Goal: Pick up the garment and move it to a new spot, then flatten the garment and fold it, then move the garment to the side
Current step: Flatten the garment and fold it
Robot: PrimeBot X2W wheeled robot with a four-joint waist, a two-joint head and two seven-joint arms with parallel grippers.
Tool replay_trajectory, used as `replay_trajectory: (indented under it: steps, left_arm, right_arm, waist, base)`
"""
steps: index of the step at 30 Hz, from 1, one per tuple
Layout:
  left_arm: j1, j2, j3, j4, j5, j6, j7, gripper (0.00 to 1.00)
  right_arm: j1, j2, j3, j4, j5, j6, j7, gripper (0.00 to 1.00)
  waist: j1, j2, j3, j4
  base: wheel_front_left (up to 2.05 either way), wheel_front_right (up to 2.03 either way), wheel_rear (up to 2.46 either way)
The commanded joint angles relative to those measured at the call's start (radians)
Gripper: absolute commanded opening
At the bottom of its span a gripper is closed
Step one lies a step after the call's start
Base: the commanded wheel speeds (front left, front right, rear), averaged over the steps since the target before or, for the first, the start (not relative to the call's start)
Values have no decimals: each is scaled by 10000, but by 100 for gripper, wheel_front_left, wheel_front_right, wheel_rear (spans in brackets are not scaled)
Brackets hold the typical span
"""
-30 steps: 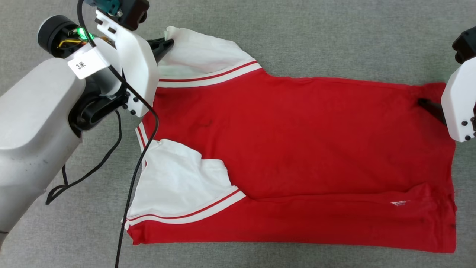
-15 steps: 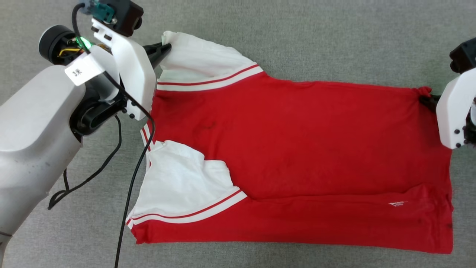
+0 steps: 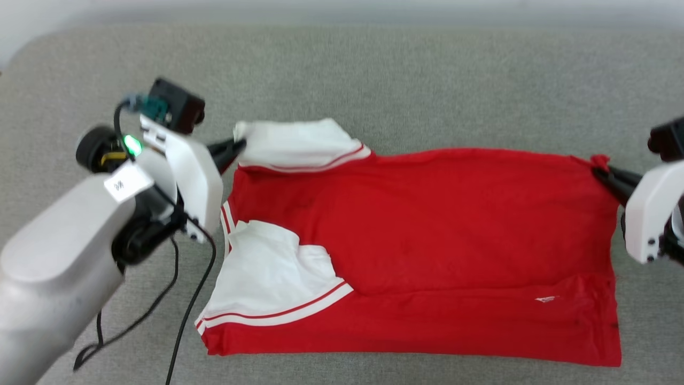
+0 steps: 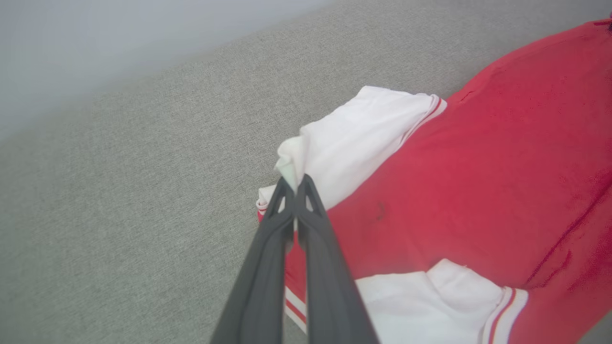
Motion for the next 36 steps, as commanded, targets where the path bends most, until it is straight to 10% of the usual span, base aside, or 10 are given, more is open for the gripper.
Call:
replay_trajectory:
  steps: [1,22,35,36]
  left_arm:
    - [383,144,-39,-132,-75,140,-124,0]
    - [4082,1136,-436,-1579,-1063,1422,-947,0]
    - [4869,800,-597,-1074,-1364,1572,-1277,0]
    - [4867,748,-575,-994,-1325,1625,-1354,0]
  right_arm:
    - [407,-88,-106,-85,46,-9,-241,0]
    - [4888,396,-1858,-1549,-910,-9,-1434,0]
    - [6141,1395,-2382,-1212,-1089,-9,-1066,0]
    - [6122,1447,-2385,-1144,-1114,-10,-1083,11]
  waist:
    - [1,-1,-376,8]
    - [1,-1,-1724,109]
    - [1,-1,-1493,-17]
    - [1,-1,-1499,-15]
  base:
    - [0,0,0]
    - [0,0,0]
    - [0,0,0]
    - [0,0,0]
